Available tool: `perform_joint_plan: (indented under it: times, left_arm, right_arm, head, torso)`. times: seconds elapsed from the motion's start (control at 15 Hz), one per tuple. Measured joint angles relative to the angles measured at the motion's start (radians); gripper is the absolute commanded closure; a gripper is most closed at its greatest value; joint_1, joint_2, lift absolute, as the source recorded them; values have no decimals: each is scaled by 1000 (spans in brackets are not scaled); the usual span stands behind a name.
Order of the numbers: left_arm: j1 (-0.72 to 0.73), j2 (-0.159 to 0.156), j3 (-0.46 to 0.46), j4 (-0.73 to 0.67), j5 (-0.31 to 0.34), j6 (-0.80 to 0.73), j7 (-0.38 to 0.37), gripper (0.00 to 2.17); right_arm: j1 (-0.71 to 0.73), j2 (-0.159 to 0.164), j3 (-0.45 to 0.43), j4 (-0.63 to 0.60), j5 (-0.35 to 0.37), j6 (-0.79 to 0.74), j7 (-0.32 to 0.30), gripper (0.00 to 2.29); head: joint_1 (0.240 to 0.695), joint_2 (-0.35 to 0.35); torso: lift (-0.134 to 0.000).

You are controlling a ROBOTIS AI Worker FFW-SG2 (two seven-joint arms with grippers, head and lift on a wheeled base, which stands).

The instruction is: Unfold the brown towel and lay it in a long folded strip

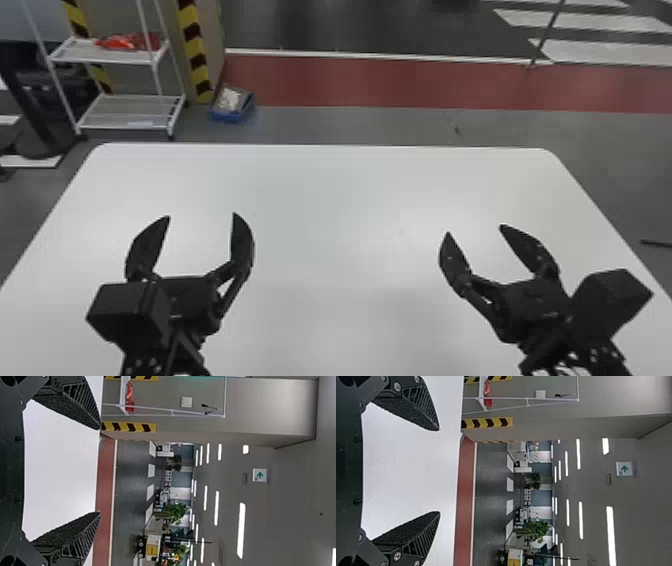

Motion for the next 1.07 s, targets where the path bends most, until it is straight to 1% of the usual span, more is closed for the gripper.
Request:
perform_joint_plan:
  times: [0.13,0.47,0.6,1.07]
  left_arm:
    - [2,4,2,-3,-4,6,-17,130]
    - [6,-1,-1,-20,-2,19,17,134]
    - [1,-2,2,-17,-1,19,54,134]
    - [3,-1,24,-14,-3,10,53,130]
  right_arm:
    - [2,0,-5,-8,-11,19,-1,144]
    - [12,0,-11,-18,-15,31,-3,144]
    - [20,-1,-15,-26,-17,23,-13,144]
    - [26,-13,-27,-32,-46,24,-13,144]
  head:
    - [695,-88]
    - [695,-88]
    - [695,-82]
    - [695,-72]
  torso:
    - [-120]
    - [-120]
    - [-120]
    - [-120]
